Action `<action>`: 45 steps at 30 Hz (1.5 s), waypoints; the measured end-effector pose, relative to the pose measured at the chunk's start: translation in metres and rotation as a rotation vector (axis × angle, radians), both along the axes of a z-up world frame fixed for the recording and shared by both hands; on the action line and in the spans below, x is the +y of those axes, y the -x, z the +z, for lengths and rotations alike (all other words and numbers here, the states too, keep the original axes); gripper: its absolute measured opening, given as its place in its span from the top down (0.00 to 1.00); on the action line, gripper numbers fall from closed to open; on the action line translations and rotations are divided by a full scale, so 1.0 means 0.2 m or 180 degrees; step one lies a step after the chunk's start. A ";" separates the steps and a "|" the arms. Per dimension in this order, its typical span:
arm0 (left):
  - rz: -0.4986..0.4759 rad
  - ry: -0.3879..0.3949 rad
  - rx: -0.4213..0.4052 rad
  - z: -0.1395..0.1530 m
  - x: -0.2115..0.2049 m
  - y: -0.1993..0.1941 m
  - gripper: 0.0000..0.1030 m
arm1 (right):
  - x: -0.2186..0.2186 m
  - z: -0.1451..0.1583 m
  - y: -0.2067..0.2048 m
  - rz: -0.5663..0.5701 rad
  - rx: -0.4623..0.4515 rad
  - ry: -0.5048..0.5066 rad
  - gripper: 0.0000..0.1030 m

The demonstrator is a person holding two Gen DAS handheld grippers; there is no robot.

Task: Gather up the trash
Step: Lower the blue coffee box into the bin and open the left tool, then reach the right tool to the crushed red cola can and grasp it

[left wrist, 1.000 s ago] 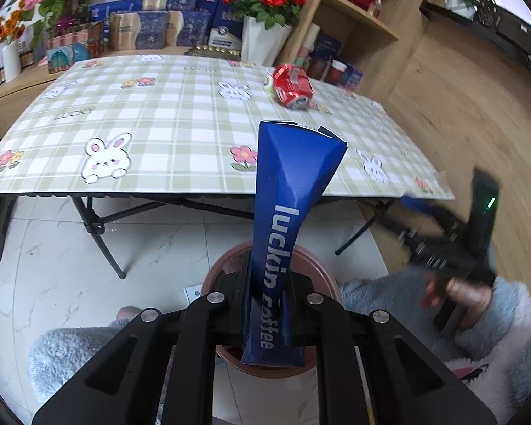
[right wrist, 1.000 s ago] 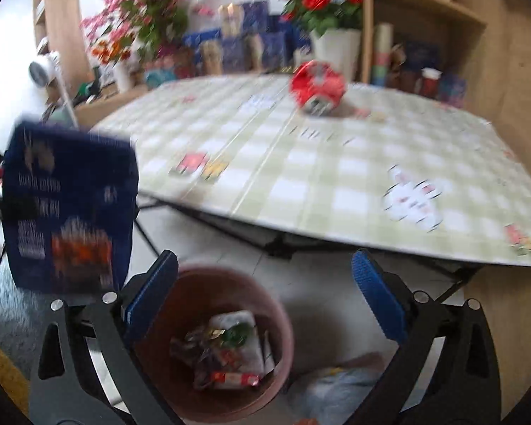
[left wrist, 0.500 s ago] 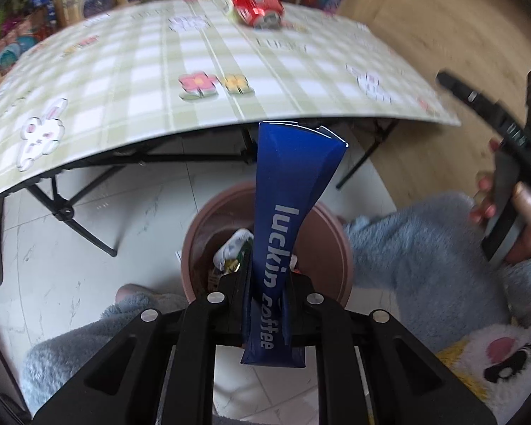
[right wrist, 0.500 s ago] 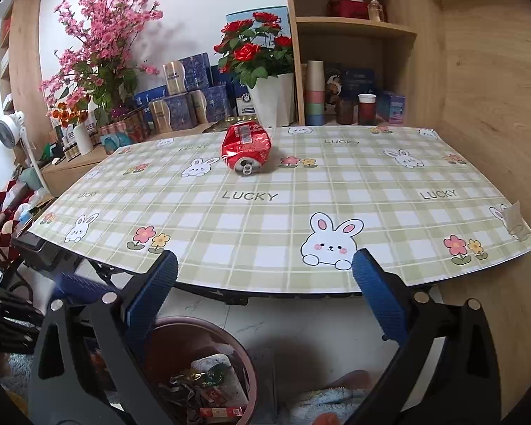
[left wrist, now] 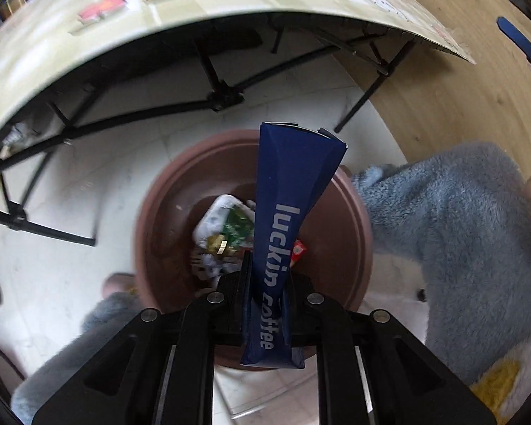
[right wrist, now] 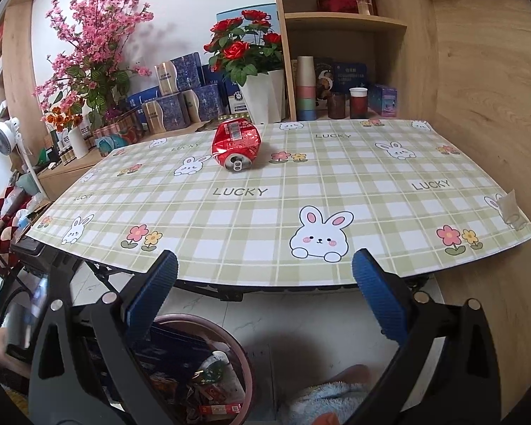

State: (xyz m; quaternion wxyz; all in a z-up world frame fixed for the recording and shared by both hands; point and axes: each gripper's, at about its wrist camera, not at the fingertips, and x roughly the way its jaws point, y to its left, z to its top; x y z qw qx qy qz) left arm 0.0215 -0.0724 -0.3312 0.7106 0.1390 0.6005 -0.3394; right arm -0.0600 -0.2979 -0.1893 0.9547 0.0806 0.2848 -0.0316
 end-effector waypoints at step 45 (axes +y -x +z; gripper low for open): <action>0.1849 0.0610 -0.2130 0.78 0.61 -0.24 0.06 | -0.07 0.05 -0.53 0.0395 0.0281 -0.0262 0.05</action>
